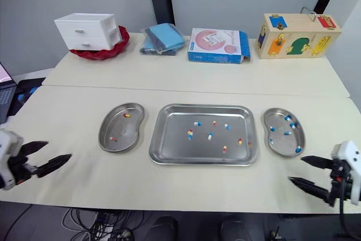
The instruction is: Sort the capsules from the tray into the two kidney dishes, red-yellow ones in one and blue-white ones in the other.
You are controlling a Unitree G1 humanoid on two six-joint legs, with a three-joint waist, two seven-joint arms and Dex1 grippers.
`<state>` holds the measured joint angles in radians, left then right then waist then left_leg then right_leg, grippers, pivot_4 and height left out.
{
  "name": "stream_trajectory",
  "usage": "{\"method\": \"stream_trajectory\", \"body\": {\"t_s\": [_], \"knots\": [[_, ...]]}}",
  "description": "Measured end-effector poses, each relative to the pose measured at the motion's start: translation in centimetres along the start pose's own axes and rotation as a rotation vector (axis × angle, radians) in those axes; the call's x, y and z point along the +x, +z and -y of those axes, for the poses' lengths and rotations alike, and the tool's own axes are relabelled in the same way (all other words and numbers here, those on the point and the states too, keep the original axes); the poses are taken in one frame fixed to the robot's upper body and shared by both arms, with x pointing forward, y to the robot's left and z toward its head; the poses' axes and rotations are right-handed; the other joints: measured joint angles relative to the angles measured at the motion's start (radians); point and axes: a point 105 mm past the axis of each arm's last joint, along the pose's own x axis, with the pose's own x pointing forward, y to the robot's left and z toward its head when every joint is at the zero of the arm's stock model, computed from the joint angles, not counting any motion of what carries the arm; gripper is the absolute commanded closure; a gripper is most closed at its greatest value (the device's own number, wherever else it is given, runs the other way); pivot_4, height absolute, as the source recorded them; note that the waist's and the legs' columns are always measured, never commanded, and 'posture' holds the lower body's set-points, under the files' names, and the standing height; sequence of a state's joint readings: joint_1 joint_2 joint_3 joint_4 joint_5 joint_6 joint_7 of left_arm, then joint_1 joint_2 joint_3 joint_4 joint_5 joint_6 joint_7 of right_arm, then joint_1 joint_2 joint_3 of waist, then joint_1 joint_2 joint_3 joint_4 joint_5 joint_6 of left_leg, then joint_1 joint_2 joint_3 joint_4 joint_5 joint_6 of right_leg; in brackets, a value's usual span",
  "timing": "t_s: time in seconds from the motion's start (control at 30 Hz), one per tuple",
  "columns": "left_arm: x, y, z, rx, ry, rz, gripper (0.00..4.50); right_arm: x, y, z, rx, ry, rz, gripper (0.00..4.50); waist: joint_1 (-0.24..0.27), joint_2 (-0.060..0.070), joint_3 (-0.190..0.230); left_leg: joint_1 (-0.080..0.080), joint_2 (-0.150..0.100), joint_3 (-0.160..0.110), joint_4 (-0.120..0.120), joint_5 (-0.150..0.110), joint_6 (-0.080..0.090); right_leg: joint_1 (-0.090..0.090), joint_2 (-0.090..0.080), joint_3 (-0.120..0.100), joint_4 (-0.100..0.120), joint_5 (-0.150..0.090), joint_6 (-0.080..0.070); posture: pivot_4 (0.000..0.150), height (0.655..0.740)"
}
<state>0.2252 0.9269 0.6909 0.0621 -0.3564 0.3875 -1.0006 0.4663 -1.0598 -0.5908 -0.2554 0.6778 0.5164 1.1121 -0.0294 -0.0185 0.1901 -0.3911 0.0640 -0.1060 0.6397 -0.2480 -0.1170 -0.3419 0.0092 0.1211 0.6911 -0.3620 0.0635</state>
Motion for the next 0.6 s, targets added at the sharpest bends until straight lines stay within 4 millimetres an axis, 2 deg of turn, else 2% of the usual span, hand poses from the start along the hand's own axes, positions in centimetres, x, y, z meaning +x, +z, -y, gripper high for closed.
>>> {"method": "stream_trajectory", "body": {"t_s": [0.1, 0.23, 0.5, 0.6], "knots": [[-0.8, -0.6, -1.4, 0.011, 0.034, -0.017, 0.03, -1.2, -0.6, 2.0, 0.018, -0.064, -0.045, 0.00, -0.002, 0.000, 0.000, -0.003, 0.000, 0.001, 0.000, 0.000, 0.000, 0.000, 0.000, 0.001, -0.003, 0.001, 0.001, 0.150, 0.7400], [-1.0, -1.0, -1.8, 0.023, 0.040, -0.015, 0.03, -1.9, -1.0, 3.4, 0.025, -0.098, -0.071, 0.00, -0.006, 0.000, 0.000, -0.004, 0.000, 0.002, -0.003, 0.000, 0.000, -0.002, 0.000, 0.001, -0.004, 0.001, 0.001, 0.150, 0.7400], [-0.9, -0.8, -1.6, 0.036, 0.031, 0.002, 0.03, -1.7, -0.6, 3.8, -0.009, -0.081, -0.083, 0.00, -0.009, 0.000, 0.000, -0.004, 0.000, 0.002, -0.007, 0.000, 0.000, -0.004, 0.000, 0.001, -0.004, 0.001, 0.001, 0.150, 0.7400], [-0.5, -0.5, -0.5, 0.042, -0.008, 0.073, 0.03, -1.4, 0.1, 3.5, -0.039, -0.056, -0.072, 0.00, -0.009, 0.002, 0.000, -0.003, 0.000, 0.004, -0.008, 0.000, 0.000, -0.004, -0.001, 0.002, -0.004, 0.001, 0.001, 0.150, 0.7400]]}}
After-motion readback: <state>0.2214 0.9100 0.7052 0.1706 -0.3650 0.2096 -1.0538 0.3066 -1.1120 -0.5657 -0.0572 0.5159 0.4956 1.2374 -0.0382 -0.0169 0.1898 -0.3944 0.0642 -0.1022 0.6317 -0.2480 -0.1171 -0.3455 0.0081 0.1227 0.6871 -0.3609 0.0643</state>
